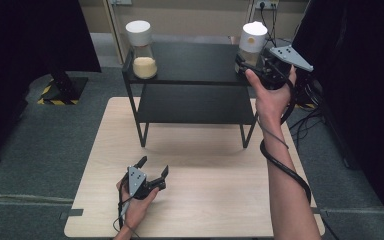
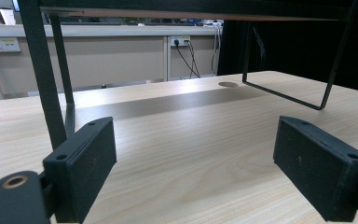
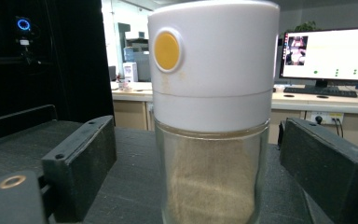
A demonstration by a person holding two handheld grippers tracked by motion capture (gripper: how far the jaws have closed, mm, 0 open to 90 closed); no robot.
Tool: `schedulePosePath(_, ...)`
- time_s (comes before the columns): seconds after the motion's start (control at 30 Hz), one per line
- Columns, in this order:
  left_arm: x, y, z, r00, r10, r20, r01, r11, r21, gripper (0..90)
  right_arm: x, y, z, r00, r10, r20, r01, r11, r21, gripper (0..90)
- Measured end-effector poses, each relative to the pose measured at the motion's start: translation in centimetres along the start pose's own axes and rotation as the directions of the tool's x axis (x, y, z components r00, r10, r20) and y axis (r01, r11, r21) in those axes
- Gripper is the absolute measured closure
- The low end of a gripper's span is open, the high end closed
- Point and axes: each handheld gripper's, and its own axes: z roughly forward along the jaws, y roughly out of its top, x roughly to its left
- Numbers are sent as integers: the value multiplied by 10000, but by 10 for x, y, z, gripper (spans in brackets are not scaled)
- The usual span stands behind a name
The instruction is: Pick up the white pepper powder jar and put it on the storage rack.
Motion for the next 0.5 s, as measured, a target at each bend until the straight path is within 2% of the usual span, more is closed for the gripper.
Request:
schedulePosePath(0.13, 0, 0, 0, 10000, -11, 8, 11, 10000, -8, 125, -1, -2, -7, 9999, 48, -148, -48, 10000, 26, 88)
schedulePosePath(0.5, 0, 0, 0, 10000, 2, 9, -2, 10000, -2, 125, 0, -14, -28, 9986, -248, -458, 244, 9997, -74, 79)
